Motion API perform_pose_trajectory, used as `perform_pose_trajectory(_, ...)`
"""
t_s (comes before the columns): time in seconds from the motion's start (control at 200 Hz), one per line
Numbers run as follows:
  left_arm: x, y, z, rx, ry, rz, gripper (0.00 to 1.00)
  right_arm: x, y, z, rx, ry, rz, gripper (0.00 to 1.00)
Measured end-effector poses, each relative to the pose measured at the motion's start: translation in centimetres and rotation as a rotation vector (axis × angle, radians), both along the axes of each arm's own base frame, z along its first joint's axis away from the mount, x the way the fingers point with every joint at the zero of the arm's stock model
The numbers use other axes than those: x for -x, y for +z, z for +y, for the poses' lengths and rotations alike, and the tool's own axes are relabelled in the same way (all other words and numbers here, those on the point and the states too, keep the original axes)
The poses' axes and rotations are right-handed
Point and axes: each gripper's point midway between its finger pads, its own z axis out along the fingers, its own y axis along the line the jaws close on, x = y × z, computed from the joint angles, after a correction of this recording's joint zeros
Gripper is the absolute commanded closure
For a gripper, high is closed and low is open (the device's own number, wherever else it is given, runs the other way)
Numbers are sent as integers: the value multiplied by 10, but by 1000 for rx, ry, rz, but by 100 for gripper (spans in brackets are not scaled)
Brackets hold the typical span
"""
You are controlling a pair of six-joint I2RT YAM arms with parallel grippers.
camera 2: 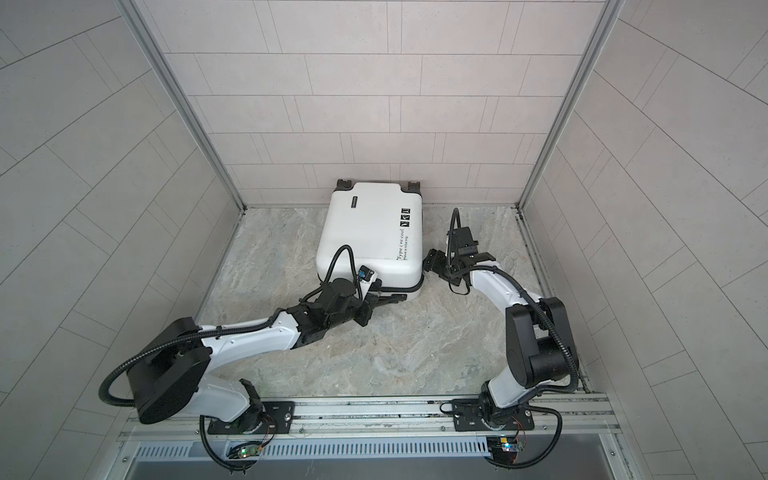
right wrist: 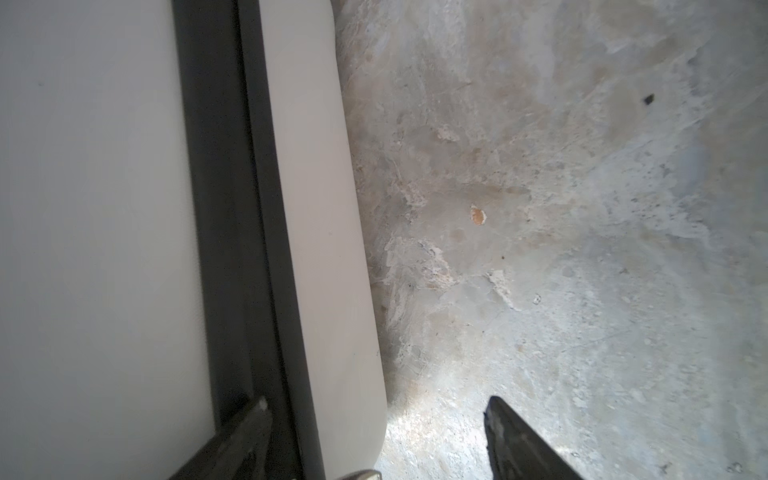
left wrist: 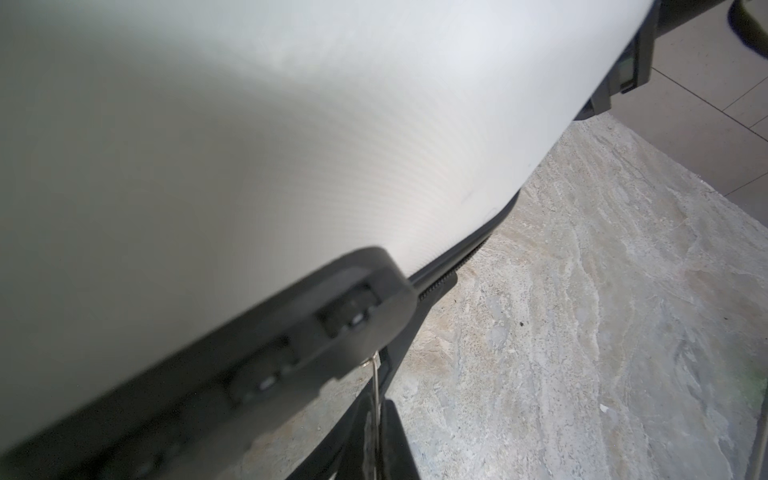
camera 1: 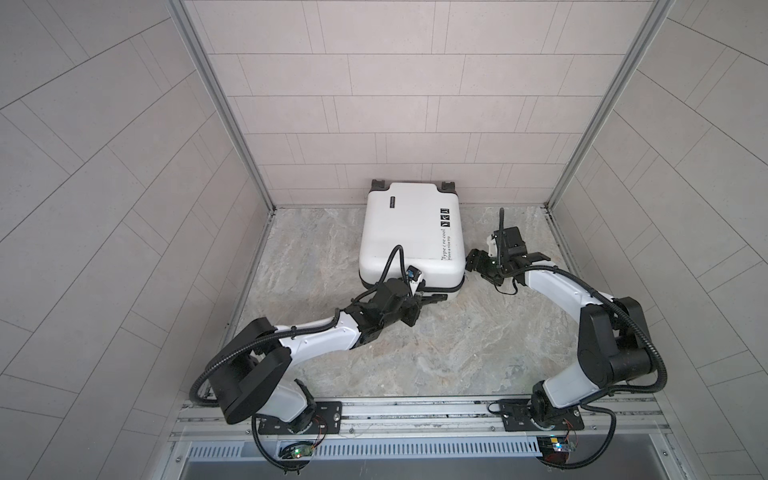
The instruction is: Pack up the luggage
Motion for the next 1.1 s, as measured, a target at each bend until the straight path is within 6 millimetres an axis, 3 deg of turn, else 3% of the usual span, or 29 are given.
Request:
perform_pose_trajectory(0.275, 4, 3, -5, -9, -10, -10, 100, 6, 1, 31, 8, 37, -11, 17)
perform_pose_trajectory(0.535, 9, 3, -14, -15, -27, -14, 100, 8, 2, 45, 22, 29, -23, 17)
perform_pose_trajectory(0.781, 12, 3, -25, -25, -31, -32, 100, 19, 1, 79, 6, 87, -28, 17)
perform_pose_trajectory(1.101, 9, 3, -34, -35, 45, -96, 100, 20, 0, 85, 14, 60, -33, 18)
